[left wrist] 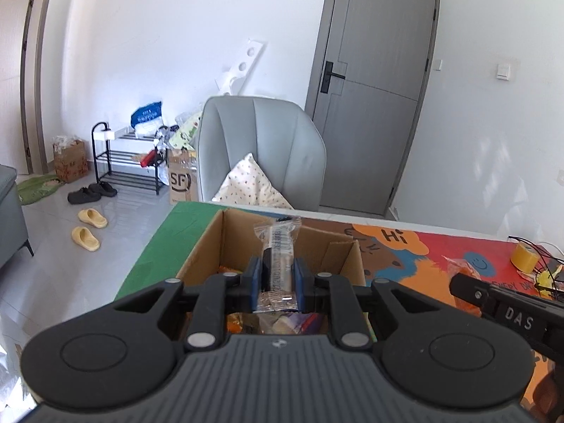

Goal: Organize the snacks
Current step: 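Carry the stick pack and candy packet over the cardboard box, then open both grippers to drop the stick pack and candy packet into the box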

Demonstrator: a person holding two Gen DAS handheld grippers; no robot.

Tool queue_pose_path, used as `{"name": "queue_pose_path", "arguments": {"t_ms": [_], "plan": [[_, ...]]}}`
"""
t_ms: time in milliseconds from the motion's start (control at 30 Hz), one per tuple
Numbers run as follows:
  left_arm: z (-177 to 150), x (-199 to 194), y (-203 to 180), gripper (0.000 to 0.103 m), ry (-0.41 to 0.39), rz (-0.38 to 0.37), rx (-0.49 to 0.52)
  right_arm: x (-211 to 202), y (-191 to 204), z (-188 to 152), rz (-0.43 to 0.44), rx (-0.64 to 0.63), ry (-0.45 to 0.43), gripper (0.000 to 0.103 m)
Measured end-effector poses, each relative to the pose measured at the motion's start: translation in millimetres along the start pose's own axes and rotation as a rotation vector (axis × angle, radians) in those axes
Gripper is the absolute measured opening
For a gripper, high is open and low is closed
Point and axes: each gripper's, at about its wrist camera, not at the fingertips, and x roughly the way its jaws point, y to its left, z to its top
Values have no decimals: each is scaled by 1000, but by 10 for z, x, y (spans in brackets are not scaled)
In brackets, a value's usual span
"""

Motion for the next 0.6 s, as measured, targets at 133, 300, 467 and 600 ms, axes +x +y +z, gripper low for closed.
{"name": "queue_pose_path", "arguments": {"t_ms": [133,300,467,600], "plan": [[-21,12,113,25,14,19,-10,40,116,21,16,-18,5,20],[-9,-35,312,42,2,48,-51,101,256,46,38,-33,15,20],[20,-96,454,57,-29,81,-78,162,402,78,60,-50,19,20],[27,-106,546,68,-39,101,-93,216,524,103,77,-63,23,20]]}}
